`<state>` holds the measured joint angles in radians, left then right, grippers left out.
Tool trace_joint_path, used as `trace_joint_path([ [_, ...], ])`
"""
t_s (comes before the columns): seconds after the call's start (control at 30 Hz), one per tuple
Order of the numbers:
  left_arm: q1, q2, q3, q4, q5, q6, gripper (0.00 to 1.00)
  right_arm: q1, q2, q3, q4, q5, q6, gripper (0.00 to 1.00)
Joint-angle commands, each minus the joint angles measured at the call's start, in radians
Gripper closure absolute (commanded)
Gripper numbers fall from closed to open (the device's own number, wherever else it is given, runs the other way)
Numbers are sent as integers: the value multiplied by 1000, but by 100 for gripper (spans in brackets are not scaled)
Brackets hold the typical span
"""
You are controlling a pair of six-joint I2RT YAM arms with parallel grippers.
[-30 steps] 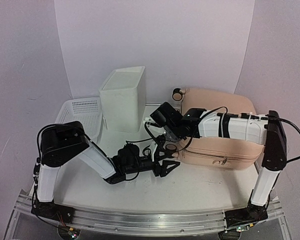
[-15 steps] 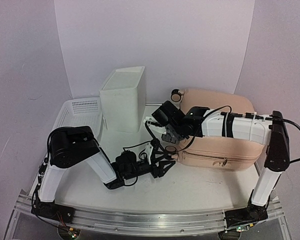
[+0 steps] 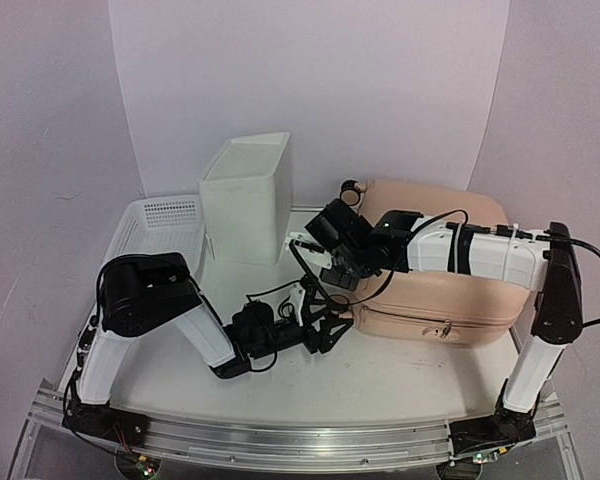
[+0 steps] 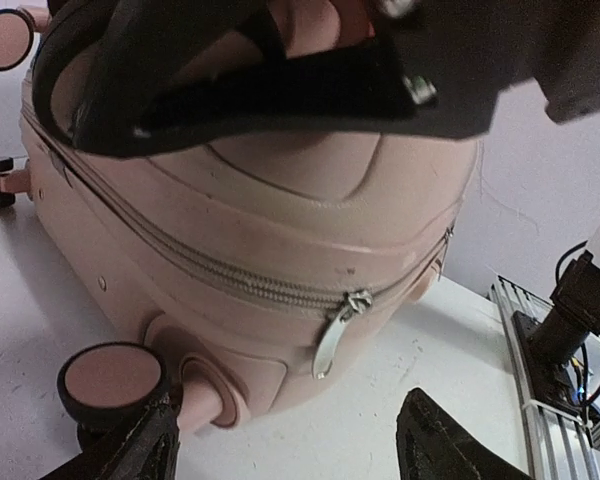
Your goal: Open, take out, and arrange the luggage
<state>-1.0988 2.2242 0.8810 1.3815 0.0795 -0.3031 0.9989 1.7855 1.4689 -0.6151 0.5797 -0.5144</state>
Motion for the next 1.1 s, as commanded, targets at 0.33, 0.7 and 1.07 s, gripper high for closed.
trace_joint_path([
  [0.33,-47,137,154,59,-233,4,28,12,-66,202,254,28,330,82],
  [0.7,-34,-58,-101,55,-46,28,24,13,-17,349,-162,-163,167,4],
  [1.07,122,-513,-170,-522,291,-407,19,-11,-95,420,-310,-246,617,2],
])
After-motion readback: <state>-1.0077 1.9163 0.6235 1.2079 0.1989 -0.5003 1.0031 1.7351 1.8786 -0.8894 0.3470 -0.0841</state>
